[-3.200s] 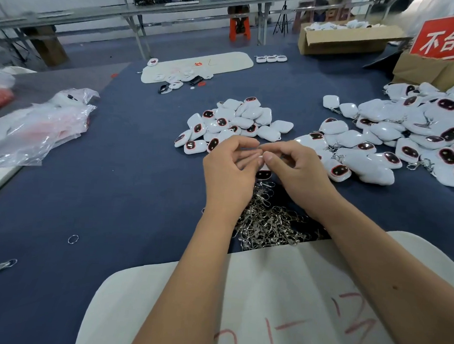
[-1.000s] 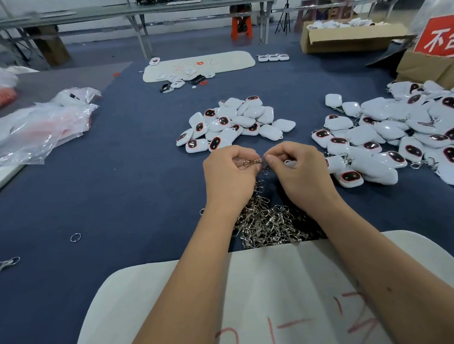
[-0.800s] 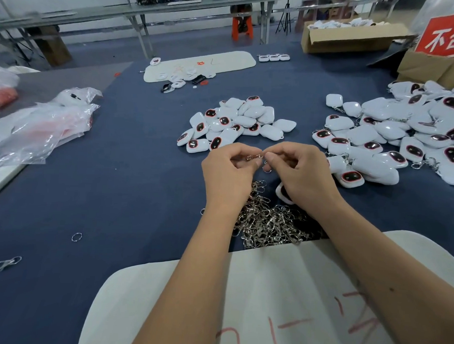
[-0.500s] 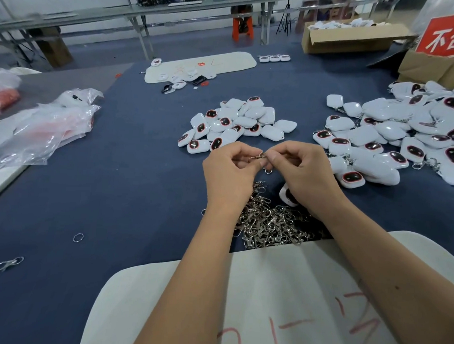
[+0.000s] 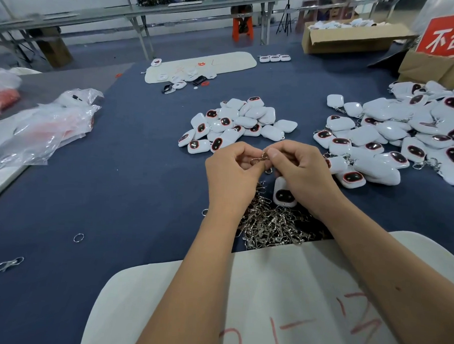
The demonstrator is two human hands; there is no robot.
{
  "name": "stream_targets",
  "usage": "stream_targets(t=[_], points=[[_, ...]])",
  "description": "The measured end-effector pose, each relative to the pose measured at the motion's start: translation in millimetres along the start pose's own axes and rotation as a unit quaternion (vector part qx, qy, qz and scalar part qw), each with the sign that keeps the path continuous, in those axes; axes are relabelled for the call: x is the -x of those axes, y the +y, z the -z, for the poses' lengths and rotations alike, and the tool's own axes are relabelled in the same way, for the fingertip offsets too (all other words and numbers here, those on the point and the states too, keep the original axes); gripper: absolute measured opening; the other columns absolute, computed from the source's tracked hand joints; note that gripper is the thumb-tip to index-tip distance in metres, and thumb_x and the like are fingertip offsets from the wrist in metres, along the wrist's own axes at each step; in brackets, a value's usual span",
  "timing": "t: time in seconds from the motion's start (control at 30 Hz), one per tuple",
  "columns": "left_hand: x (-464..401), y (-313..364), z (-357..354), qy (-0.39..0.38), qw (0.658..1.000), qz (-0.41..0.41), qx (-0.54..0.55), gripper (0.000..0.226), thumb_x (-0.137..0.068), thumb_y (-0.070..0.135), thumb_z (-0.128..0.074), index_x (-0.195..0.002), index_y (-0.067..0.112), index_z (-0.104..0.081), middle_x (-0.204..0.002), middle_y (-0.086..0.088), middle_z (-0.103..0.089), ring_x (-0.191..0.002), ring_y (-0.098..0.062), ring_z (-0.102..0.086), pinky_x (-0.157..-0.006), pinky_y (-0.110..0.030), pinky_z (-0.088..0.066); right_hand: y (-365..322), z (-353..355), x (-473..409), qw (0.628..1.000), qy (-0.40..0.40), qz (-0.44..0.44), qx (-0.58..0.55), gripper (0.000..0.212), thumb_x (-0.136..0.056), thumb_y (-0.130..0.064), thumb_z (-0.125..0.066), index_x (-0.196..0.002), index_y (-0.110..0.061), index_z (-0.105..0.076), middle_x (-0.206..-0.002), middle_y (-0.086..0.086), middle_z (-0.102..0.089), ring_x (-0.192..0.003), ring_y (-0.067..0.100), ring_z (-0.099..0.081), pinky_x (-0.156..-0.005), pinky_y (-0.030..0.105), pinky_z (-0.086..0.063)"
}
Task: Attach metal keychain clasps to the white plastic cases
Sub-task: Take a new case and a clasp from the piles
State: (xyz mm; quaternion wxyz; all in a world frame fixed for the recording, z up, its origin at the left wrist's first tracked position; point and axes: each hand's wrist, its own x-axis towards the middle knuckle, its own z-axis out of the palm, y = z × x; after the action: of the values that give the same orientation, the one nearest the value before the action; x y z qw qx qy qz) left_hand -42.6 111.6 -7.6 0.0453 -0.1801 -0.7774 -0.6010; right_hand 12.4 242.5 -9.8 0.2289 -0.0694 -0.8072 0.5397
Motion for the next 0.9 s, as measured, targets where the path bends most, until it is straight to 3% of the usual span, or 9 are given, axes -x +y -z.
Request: stream_targets(t=[0.1, 0.2, 0.27, 0.47, 0.73, 0.9], points=[[-1.0, 0.1, 0.5, -0.012, 1.000, 0.008, 0.011, 0.005, -0.085, 0.012, -0.082, -0.085, 0.016, -0.081, -0.073, 0.006, -0.076, -0.069, -0.010, -0.072, -0.071, -0.022, -0.058, 1.2, -0.6, -0.2, 1.000, 0.023, 0.005, 0.003, 0.019, -0.104, -0.011, -0.059, -0.109, -0.014, -0.077, -0.085, -0.004, -0.076, -0.075, 0.003, -0.067, -0.077, 0.025, -0.055], [-1.6, -0.7, 0.6, -0.020, 1.000, 0.009, 0.020, 0.009, -0.092, 0.008, -0.073, -0.090, 0.011, -0.081, -0.071, 0.004, -0.075, -0.065, -0.006, -0.068, -0.071, -0.021, -0.056, 2.6, 0.4, -0.5, 1.000, 0.026, 0.010, 0.010, 0.017, -0.100, -0.008, -0.064, -0.107, -0.015, -0.078, -0.087, 0.002, -0.079, -0.083, 0.019, -0.074, -0.084, 0.043, -0.060], [-1.5, -0.5, 0.2, -0.021, 0.999, 0.016, 0.031, 0.009, -0.094, 0.009, -0.072, -0.090, 0.010, -0.080, -0.070, 0.003, -0.075, -0.061, -0.005, -0.067, -0.067, -0.020, -0.056, 3.5, 0.8, -0.6, 0.999, 0.027, 0.015, 0.023, 0.014, -0.097, -0.009, -0.069, -0.103, -0.016, -0.079, -0.084, 0.000, -0.079, -0.084, 0.020, -0.075, -0.084, 0.048, -0.060], [-1.5, 0.0, -1.5, -0.026, 0.998, 0.027, 0.041, 0.009, -0.094, 0.010, -0.072, -0.089, 0.011, -0.079, -0.072, 0.007, -0.076, -0.059, -0.004, -0.066, -0.062, -0.015, -0.052, 7.1, 0.6, -3.2, 0.998, 0.055, 0.000, 0.009, 0.009, -0.096, -0.011, -0.071, -0.090, -0.016, -0.077, -0.076, -0.002, -0.077, -0.075, 0.017, -0.073, -0.080, 0.043, -0.062], [-3.1, -0.3, -1.5, -0.010, 0.993, 0.090, 0.081, 0.012, -0.096, 0.012, -0.068, -0.088, 0.014, -0.077, -0.073, 0.001, -0.076, -0.062, -0.007, -0.068, -0.077, -0.035, -0.061, 7.3, 0.2, -3.7, 1.000, 0.026, 0.004, -0.011, 0.010, -0.097, -0.010, -0.067, -0.089, -0.016, -0.070, -0.080, 0.001, -0.075, -0.079, 0.027, -0.069, -0.078, 0.042, -0.059], [-3.7, 0.1, -0.7, 0.013, 0.989, 0.106, 0.100, 0.014, -0.096, 0.014, -0.067, -0.085, 0.019, -0.075, -0.074, 0.004, -0.074, -0.067, -0.012, -0.068, -0.076, -0.033, -0.057, 8.9, 2.2, -4.1, 0.997, 0.040, 0.033, -0.058, 0.018, -0.096, -0.008, -0.069, -0.086, -0.022, -0.070, -0.077, -0.010, -0.069, -0.074, 0.008, -0.059, -0.072, 0.019, -0.050]])
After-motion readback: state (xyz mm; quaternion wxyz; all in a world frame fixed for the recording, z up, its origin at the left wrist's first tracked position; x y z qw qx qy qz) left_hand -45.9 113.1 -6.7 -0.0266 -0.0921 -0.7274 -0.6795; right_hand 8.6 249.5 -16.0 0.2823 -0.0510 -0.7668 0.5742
